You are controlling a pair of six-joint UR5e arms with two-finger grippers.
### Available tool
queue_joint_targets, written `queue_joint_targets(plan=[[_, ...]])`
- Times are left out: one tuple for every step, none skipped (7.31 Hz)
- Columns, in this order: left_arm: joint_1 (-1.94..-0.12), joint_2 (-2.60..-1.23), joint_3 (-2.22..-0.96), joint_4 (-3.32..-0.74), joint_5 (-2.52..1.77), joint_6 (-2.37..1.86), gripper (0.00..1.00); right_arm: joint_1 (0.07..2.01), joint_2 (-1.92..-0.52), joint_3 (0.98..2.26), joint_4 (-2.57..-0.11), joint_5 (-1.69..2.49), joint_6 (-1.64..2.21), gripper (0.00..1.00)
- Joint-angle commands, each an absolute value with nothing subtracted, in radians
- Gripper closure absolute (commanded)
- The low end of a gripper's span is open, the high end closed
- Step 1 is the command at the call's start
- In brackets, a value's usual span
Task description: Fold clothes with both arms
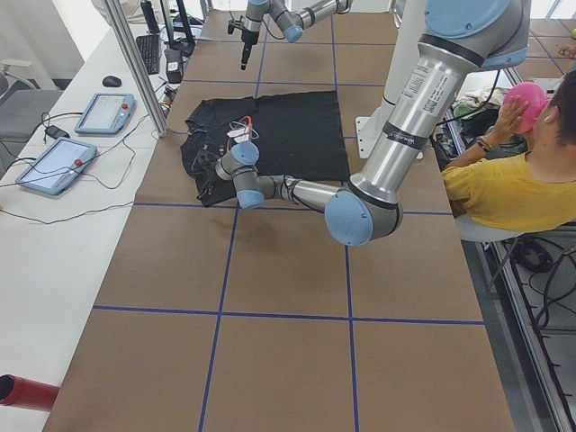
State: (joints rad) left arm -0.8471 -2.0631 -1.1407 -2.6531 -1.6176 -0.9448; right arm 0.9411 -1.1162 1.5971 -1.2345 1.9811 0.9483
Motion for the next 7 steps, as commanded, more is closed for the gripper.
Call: queue_joint_targets(plan=[[-0.828,-2.071,-1.082,-2.7,-1.577,-0.945,0.08,0.951,-1.143,1.615,-1.229,1.985,0.931,0.0],[-0.821,-2.092,-1.056,-2.7,-1.569,-0.945,0.15,0.95,-1.144,1.615,-1.229,1.98,0.931,0.0],[-0.821,-2.118,-1.022,-2.7,-1.568,-0.945,0.22,0.951,-1.146,1.615,-1.229,1.977,0.933,0.0],[-0.819,-2.123,-1.009,-2.7,-1.569,-0.94,0.32,0.95,-1.146,1.615,-1.229,1.976,0.933,0.0],[-0.819,-2.122,-1.008,-2.7,-1.568,-0.934,0.32,0.95,-1.146,1.615,-1.229,1.974,0.933,0.0],[-0.819,-2.12,-1.006,-2.7,-1.568,-0.933,0.32,0.95,-1.146,1.615,-1.229,1.974,0.933,0.0],[-0.819,-2.12,-1.008,-2.7,-1.569,-0.933,0.32,0.948,-1.146,1.615,-1.229,1.971,0.931,0.0]])
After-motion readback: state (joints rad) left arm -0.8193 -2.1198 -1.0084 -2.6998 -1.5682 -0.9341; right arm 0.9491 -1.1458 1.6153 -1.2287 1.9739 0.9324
